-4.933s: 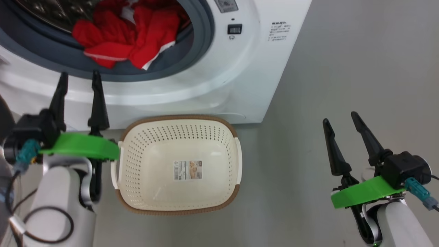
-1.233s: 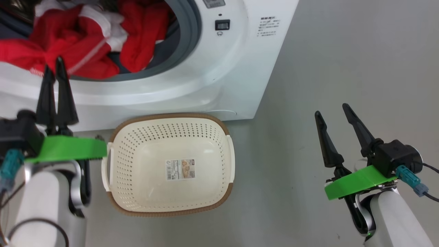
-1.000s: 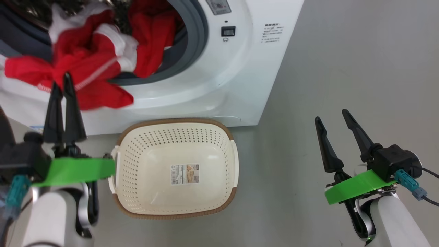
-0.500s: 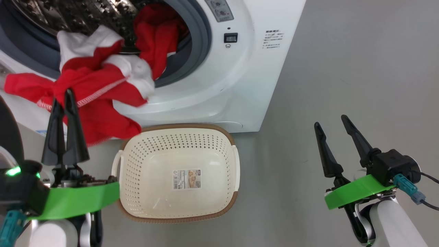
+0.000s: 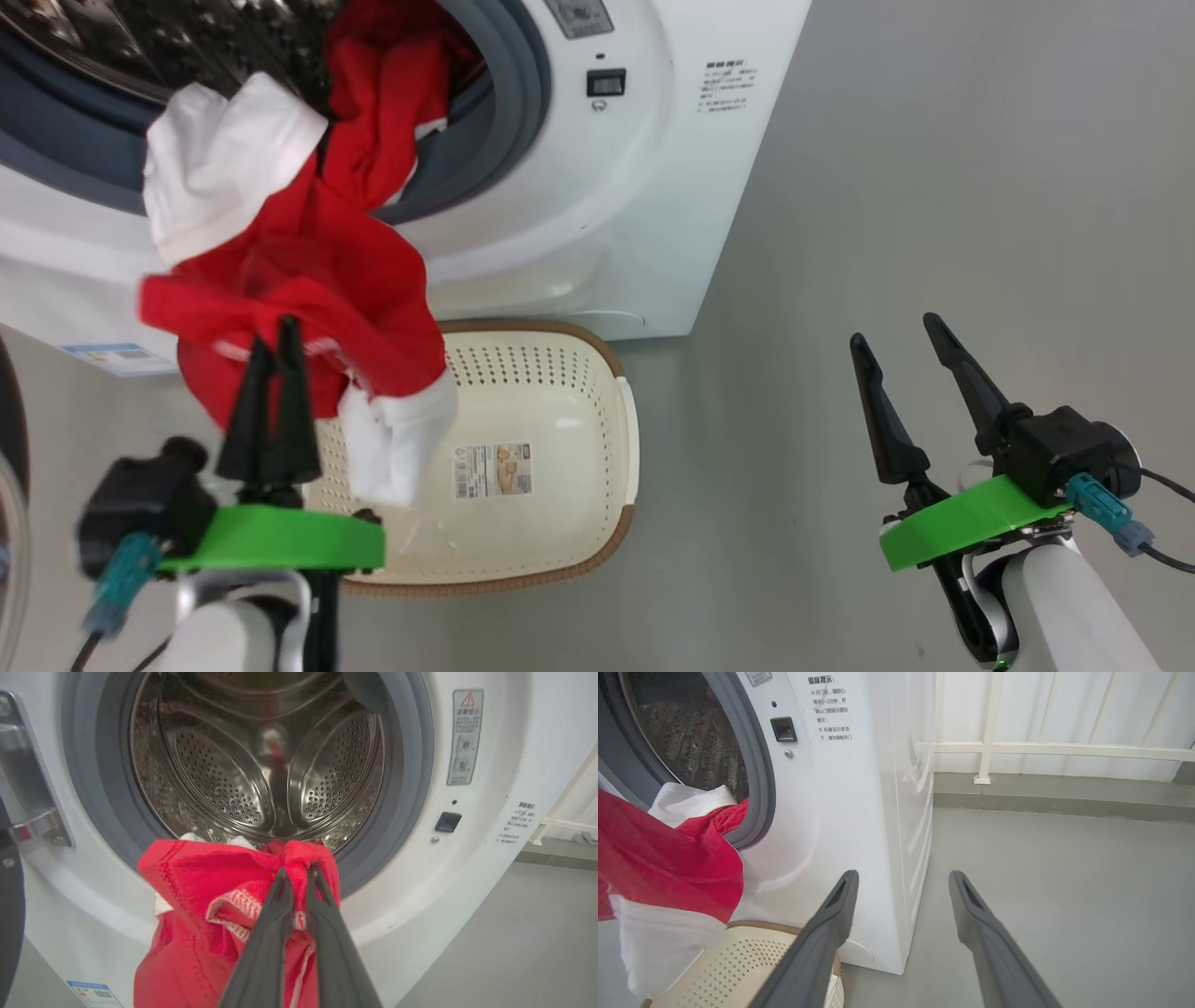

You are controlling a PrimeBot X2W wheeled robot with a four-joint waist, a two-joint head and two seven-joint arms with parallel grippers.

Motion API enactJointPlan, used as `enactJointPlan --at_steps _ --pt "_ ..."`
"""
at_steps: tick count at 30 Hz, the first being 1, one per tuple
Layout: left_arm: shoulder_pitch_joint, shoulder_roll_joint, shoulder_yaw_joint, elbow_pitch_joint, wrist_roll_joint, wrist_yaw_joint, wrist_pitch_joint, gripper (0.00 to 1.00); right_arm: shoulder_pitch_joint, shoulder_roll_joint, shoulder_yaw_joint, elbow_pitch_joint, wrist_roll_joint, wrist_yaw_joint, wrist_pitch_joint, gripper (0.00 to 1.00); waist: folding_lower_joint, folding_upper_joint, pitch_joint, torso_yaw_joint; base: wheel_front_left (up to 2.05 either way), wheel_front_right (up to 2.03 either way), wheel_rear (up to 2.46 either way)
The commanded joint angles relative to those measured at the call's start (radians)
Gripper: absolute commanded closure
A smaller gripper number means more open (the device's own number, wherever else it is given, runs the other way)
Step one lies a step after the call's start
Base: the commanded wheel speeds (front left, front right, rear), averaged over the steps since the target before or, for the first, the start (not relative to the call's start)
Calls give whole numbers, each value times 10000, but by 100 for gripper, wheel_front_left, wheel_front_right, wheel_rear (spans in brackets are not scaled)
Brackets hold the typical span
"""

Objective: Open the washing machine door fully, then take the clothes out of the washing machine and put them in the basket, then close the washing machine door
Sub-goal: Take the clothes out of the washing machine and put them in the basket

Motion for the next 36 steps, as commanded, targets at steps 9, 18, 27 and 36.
enactJointPlan --at_steps 9,18,27,36 --pt "-1891 -151 -444 3880 -1322 -847 -421 100 -450 24 415 -233 146 46 -63 0 1 0 982 -377 0 0 0" --pt "-3655 -202 -627 7519 -2753 -1587 -613 100 -840 24 519 -260 261 46 -63 0 1 0 1792 -694 0 0 0" --pt "-5017 -206 -2520 9909 -4807 -2141 -335 100 -1247 24 671 -329 329 46 -63 0 1 0 2545 -878 0 0 0" --pt "-5442 -207 -4139 10995 -6357 -2243 -191 100 -1484 24 767 -363 338 46 -63 0 1 0 3167 -1025 0 0 0"
